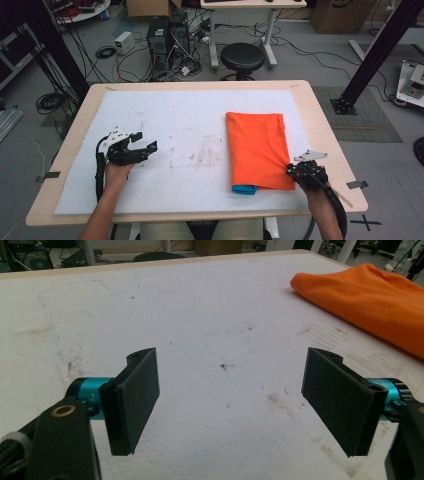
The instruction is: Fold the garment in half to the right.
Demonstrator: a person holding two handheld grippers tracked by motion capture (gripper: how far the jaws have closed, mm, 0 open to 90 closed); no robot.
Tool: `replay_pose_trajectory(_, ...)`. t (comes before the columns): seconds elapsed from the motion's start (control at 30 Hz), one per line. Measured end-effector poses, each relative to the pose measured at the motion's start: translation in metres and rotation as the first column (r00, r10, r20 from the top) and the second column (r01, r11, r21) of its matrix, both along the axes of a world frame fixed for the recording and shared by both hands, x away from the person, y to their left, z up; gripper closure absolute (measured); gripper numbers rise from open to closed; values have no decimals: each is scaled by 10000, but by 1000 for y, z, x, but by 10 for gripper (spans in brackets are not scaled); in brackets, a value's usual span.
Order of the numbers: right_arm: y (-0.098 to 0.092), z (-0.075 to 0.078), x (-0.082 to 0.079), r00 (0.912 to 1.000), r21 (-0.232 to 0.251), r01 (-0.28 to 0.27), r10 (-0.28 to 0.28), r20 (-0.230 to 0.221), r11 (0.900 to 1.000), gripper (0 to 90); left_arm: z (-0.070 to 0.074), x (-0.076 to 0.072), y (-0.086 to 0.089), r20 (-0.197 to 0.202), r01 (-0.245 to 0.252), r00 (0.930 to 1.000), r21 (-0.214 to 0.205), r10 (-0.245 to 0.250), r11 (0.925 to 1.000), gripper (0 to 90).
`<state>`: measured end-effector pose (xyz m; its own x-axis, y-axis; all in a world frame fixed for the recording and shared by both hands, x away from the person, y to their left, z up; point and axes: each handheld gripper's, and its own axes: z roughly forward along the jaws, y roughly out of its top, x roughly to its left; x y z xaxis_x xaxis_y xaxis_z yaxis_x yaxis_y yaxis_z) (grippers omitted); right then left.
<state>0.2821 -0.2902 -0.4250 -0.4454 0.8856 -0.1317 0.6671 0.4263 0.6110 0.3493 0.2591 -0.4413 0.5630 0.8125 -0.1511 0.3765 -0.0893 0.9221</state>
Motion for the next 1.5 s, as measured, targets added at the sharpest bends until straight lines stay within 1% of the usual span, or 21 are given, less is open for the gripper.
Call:
replay_pose_trajectory(0.07,1,1,0,9996,178,144,-148,238,9997,610,0,0,0,7,23,10000,23,-23,10000,231)
replay_pose_trajectory(0.17,6,10,1,9962,703,203,-262,833,9973,443,0,0,0,9,-22,10000,-6,22,10000,231)
replay_pose_trajectory(0.27,17,17,6,9925,987,-78,-43,1222,9951,354,0,0,0,32,-31,10000,-6,31,10000,231)
replay_pose_trajectory(0.33,31,20,14,9912,1271,-390,222,1307,9911,299,0,0,0,38,-32,10000,-23,32,10000,231)
replay_pose_trajectory(0.43,57,22,26,9882,1387,-1004,825,1290,9852,285,0,0,0,20,-22,10000,-38,22,10000,231)
replay_pose_trajectory(0.57,91,17,44,9828,1282,-1631,1496,1087,9782,276,1,-1,1,6,-12,10000,-62,12,10000,231)
replay_pose_trajectory(0.63,104,11,52,9813,1117,-1823,1736,830,9769,276,1,-1,1,10,-9,10000,-42,9,10000,231)
replay_pose_trajectory(0.7,115,4,58,9809,949,-1935,1905,401,9765,278,1,-1,0,22,-22,10000,-89,23,10000,231)
replay_pose_trajectory(0.77,122,-3,59,9793,725,-2022,2022,78,9767,299,1,-1,0,7,-5,10000,-62,5,10000,231)
replay_pose_trajectory(0.8,125,-7,58,9761,585,-2165,2171,-38,9745,320,1,-1,0,-6,3,10000,-39,-3,10000,231)
replay_pose_trajectory(0.83,126,-9,57,9741,563,-2259,2262,11,9725,325,1,-1,0,-10,-22,10000,-28,22,10000,231)
replay_pose_trajectory(0.87,125,-8,55,9746,651,-2233,2241,-46,9726,325,0,-1,0,-35,4,10000,-32,-4,10000,231)
replay_pose_trajectory(0.93,122,-5,56,9706,827,-2364,2392,-260,9681,323,0,-1,-1,-43,4,10000,-4,-4,10000,231)
replay_pose_trajectory(0.97,121,-2,55,9699,871,-2397,2424,-223,9669,319,0,-1,-1,-27,19,10000,-3,-19,10000,231)
replay_pose_trajectory(1.03,119,5,56,9717,1057,-2358,2360,111,9660,307,0,-1,-2,-20,11,10000,-48,-11,10000,231)
replay_pose_trajectory(1.07,117,10,59,9738,1222,-2268,2229,448,9662,303,1,-1,-2,-18,13,10000,-52,-14,10000,231)
replay_pose_trajectory(1.17,115,16,72,9842,1371,-1643,1531,885,9768,296,0,-1,-2,-8,56,10000,-43,-56,10000,231)
replay_pose_trajectory(1.23,115,17,83,9893,1336,-1217,1092,971,9835,296,0,0,-2,-18,39,10000,-67,-39,10000,231)
replay_pose_trajectory(1.3,118,14,95,9920,1212,-979,871,916,9878,296,0,0,-2,-26,43,10000,-74,-44,10000,231)
replay_pose_trajectory(1.4,126,6,111,9955,979,-881,842,425,9913,296,0,0,-2,-21,36,10000,-80,-37,10000,231)
replay_pose_trajectory(1.5,133,-2,120,9943,869,-1034,1051,-153,9908,298,0,0,-2,-25,30,10000,-91,-30,10000,231)
